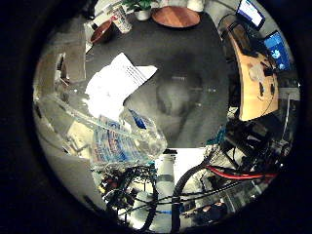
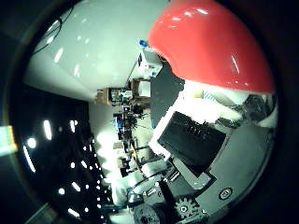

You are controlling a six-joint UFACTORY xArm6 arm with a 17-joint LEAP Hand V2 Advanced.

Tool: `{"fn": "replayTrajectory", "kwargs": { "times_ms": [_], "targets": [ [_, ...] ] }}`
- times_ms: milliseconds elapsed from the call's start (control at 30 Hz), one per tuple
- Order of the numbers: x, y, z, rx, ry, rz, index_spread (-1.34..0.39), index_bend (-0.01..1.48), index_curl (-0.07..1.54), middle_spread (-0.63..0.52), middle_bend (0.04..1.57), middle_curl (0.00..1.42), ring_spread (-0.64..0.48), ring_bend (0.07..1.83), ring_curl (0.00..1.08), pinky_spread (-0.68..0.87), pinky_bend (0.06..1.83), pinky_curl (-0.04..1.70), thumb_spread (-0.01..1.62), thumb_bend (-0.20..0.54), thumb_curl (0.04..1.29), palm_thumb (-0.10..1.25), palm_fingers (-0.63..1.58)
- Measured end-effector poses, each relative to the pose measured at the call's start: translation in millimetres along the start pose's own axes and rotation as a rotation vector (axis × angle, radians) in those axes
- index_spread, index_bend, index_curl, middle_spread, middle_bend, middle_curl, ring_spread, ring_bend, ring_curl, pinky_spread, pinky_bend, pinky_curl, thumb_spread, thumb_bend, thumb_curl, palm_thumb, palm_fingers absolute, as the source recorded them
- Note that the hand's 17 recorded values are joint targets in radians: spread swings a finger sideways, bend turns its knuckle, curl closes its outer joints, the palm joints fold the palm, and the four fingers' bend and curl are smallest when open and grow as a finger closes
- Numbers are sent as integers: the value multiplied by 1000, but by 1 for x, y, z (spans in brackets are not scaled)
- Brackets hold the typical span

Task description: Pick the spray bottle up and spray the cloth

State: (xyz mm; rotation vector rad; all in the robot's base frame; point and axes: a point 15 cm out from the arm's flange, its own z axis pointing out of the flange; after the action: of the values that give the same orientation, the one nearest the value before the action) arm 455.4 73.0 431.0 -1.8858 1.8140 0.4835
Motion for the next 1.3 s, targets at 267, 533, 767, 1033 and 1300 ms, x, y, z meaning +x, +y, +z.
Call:
{"fn": "replayTrajectory", "kwargs": {
  "times_ms": [267,533,767,1033,1300],
  "targets": [
    [20,-7,62,-63,-7,34,-289,1117,959,-256,1192,1225,-210,1477,770,-287,1370,711,713,-11,1251,974,1133],
    [-23,-1,44,4,-69,-80,-293,1109,967,-256,1194,1225,-209,1479,770,-287,1372,711,724,-13,1248,963,1129],
    [-120,27,-5,164,-181,-322,-296,1098,971,-256,1195,1224,-215,1479,769,-287,1372,711,731,-12,1250,959,1130],
    [-158,34,15,415,-179,-463,-298,1095,973,-256,1194,1224,-219,1470,763,-287,1372,711,741,-13,1244,950,1131],
    [-208,68,87,501,-221,-662,-293,1106,968,-273,1193,1211,-219,1467,760,-300,1358,704,739,-13,1237,935,1139]
  ]
}}
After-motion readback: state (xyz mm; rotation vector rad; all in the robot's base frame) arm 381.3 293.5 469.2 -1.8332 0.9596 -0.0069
